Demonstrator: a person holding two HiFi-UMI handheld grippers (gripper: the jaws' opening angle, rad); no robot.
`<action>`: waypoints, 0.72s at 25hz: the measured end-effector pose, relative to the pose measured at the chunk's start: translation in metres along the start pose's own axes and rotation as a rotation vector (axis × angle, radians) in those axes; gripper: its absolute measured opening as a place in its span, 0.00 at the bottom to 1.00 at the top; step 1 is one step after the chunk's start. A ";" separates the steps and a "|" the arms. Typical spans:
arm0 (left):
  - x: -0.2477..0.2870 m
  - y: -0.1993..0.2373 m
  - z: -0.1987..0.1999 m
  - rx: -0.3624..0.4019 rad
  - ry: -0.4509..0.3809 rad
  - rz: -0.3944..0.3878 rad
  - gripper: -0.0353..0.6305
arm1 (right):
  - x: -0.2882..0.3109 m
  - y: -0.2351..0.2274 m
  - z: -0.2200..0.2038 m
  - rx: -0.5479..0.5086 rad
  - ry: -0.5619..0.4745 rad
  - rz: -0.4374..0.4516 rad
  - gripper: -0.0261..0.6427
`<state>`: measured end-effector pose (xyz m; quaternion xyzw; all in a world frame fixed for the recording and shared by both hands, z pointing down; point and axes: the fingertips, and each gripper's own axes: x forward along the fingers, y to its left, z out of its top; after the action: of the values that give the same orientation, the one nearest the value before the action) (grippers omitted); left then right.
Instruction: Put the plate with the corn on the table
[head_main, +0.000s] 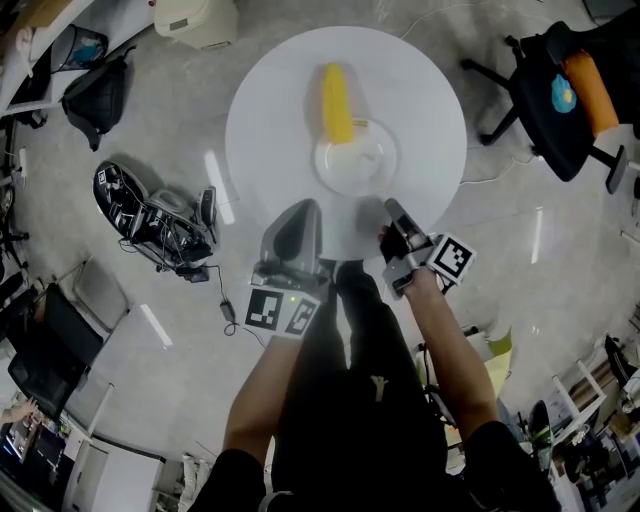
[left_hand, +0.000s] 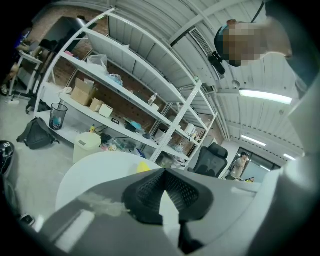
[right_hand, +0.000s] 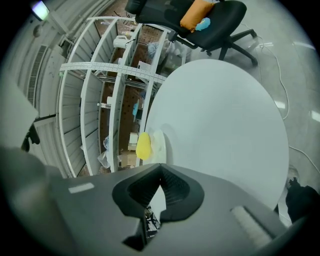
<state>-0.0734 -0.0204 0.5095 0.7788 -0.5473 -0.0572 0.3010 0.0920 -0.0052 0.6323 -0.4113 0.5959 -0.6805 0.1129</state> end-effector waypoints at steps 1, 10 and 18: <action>-0.002 -0.001 0.000 0.000 -0.003 0.000 0.06 | 0.000 0.003 -0.001 -0.009 0.003 0.004 0.06; -0.017 -0.015 0.007 0.015 -0.024 0.000 0.06 | -0.005 0.033 -0.005 -0.130 0.012 0.057 0.05; -0.034 -0.032 0.028 0.032 -0.053 0.004 0.06 | -0.018 0.075 -0.006 -0.286 -0.021 0.055 0.06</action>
<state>-0.0720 0.0053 0.4617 0.7808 -0.5574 -0.0683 0.2741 0.0740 -0.0097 0.5574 -0.4137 0.6967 -0.5809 0.0780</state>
